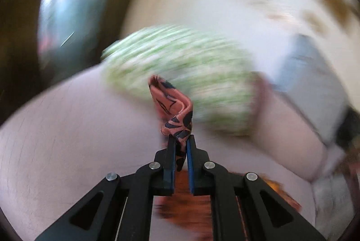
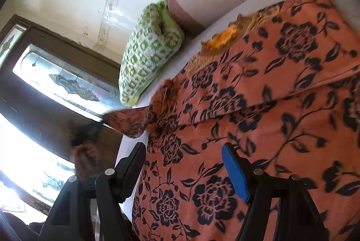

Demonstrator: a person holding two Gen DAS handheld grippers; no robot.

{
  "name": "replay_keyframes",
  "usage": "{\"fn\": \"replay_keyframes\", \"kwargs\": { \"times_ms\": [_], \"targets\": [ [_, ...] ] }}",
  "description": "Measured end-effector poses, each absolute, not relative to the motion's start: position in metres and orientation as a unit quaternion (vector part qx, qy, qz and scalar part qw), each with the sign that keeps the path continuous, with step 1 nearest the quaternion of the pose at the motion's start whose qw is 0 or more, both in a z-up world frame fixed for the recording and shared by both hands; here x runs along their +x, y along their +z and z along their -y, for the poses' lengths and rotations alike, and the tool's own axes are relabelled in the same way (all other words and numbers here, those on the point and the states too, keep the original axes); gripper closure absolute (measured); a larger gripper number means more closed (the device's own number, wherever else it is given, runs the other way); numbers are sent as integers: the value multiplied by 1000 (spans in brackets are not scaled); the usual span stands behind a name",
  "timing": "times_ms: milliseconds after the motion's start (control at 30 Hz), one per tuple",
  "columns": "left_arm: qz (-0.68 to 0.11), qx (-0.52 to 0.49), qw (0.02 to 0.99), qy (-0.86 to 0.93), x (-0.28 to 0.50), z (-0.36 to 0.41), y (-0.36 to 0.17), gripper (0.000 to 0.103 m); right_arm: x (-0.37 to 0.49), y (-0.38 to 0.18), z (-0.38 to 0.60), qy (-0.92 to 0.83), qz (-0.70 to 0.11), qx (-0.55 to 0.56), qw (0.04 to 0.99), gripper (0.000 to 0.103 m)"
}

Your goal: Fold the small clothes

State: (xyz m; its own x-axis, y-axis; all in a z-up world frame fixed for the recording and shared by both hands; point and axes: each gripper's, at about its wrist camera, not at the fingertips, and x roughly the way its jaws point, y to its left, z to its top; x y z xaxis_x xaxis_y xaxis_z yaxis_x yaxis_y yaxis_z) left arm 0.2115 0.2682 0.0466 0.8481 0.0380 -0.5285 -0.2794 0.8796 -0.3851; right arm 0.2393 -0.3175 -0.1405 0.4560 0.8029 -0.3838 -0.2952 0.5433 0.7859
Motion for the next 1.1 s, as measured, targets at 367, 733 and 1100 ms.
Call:
{"fn": "replay_keyframes", "kwargs": {
  "times_ms": [367, 733, 1100],
  "targets": [
    [-309, -93, 927, -189, 252, 61, 39, 66, 234, -138, 400, 283, -333, 402, 805, 31],
    [-446, -101, 882, -113, 243, -25, -91, 20, 242, -152, 443, 211, -334, 446, 803, 27],
    [-502, -123, 852, 79, 259, -177, -152, 26, 296, -131, 393, 285, -383, 417, 773, 27]
  ]
}}
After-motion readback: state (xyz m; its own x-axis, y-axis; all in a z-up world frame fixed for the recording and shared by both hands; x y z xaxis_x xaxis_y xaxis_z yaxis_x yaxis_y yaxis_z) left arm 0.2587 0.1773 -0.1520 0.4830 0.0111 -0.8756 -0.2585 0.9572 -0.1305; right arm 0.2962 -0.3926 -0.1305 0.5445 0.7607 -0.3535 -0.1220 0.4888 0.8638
